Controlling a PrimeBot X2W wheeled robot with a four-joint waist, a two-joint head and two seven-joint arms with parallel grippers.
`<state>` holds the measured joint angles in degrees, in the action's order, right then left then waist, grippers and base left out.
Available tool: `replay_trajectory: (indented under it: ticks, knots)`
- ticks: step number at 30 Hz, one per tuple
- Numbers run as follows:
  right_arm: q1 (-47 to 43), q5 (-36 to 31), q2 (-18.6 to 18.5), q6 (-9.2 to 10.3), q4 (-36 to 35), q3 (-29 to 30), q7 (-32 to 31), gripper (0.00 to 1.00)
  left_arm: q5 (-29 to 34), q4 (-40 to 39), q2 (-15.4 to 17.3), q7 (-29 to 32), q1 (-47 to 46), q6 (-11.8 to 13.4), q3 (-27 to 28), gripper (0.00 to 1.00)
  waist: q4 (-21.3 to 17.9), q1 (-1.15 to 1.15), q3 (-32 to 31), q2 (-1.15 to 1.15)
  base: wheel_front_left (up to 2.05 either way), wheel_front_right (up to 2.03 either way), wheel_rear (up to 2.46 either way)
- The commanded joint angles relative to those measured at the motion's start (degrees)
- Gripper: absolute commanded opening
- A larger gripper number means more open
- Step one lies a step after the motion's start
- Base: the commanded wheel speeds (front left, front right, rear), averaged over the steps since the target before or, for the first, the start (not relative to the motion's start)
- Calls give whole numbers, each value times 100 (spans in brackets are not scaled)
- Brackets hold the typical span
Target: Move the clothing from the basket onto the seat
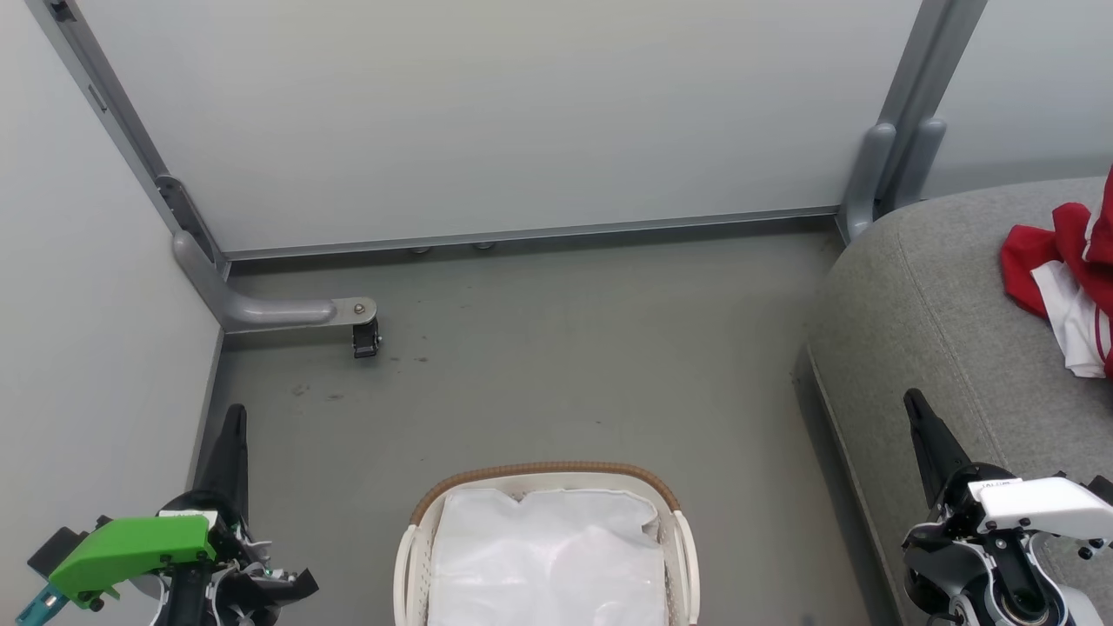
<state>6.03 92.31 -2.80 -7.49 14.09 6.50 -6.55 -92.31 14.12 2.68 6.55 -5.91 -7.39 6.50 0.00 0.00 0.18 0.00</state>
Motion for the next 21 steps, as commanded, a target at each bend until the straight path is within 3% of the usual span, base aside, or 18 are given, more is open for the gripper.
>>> replay_trajectory:
  ticks: [1, 21]
  knots:
    - [33, 18, -14, 0, -21, 15, -21, 0, -19, -10, 37, 18, -69, -24, 14, 0, 0, 0, 0, 0, 0, 0, 0]
    - [32, 18, -15, 0, -20, 14, -20, 0, -19, -11, 37, 18, -69, -24, 13, 0, 0, 0, 0, 0, 0, 0, 0]
